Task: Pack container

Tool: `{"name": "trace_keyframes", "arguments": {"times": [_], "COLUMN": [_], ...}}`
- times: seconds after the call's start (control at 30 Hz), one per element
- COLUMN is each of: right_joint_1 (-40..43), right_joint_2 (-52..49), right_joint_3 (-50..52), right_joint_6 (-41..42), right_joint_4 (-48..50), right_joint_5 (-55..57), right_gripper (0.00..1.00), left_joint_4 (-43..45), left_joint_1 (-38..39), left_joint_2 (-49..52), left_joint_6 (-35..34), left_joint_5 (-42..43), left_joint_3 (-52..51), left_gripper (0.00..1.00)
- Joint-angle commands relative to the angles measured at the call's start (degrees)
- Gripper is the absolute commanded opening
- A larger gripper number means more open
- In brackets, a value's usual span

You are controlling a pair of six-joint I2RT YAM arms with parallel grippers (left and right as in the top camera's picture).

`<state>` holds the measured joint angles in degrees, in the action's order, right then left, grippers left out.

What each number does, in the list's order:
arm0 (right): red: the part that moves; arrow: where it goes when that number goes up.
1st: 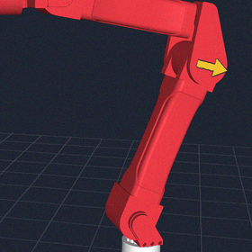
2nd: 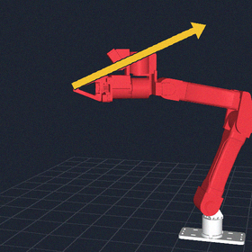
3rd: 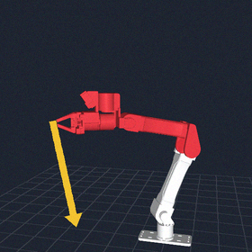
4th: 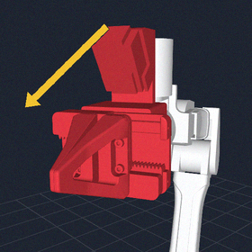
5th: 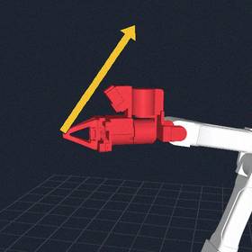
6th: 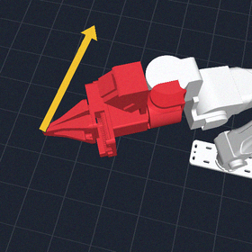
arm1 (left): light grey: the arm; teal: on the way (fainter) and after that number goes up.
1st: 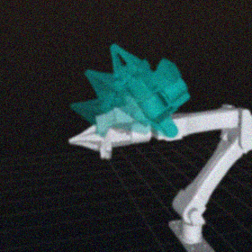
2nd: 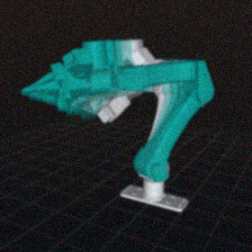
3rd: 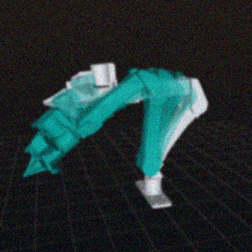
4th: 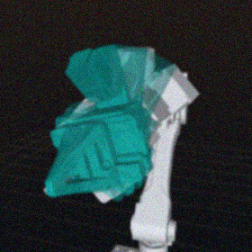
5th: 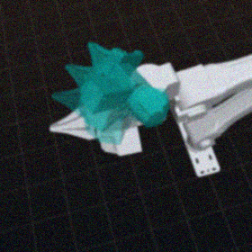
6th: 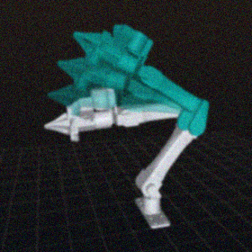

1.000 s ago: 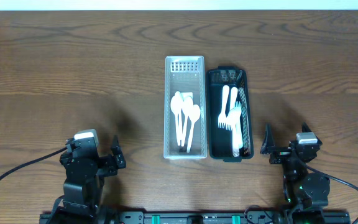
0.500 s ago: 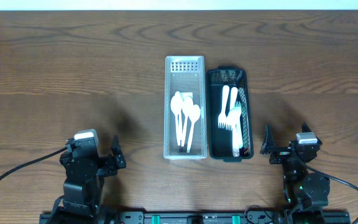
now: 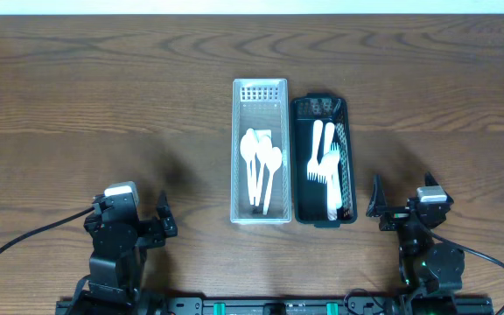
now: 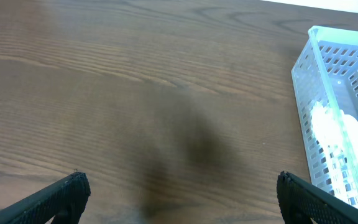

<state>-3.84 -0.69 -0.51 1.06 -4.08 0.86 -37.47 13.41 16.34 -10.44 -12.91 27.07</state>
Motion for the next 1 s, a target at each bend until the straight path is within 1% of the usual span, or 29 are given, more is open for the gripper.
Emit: {"name": "trace_keyframes", "arguments": {"times": [0.0, 0.7, 0.77, 0.87, 0.97], "right_joint_1": [-0.7, -0.7, -0.7, -0.7, -0.7], "right_joint_2": [0.4, 0.4, 0.4, 0.4, 0.4], "right_joint_3": [0.2, 0.2, 0.2, 0.2, 0.2], "right_joint_6": [1.0, 1.0, 1.0, 1.0, 1.0], "right_joint_4": [-0.2, -0.2, -0.2, -0.2, -0.2], "right_joint_5": [-0.4, -0.4, -0.4, -0.4, -0.4], "right_gripper": [0.99, 0.99, 0.99, 0.99, 0.99], "left_joint_4": [0.0, -1.0, -1.3, -1.3, 0.1], "left_joint_1": [0.3, 0.0, -1.6, -4.4, -6.6], "left_joint_2": [-0.3, -0.7, -2.1, -6.1, -10.5], "left_joint_6": [0.8, 1.0, 0.9, 1.0, 1.0], "left_joint_5": [-0.9, -1.4, -0.9, 2.5, 3.2], "left_joint_3": [0.2, 0.2, 0.2, -0.1, -2.3], "left_gripper": [0.98, 0.98, 0.98, 0.98, 0.98]}}
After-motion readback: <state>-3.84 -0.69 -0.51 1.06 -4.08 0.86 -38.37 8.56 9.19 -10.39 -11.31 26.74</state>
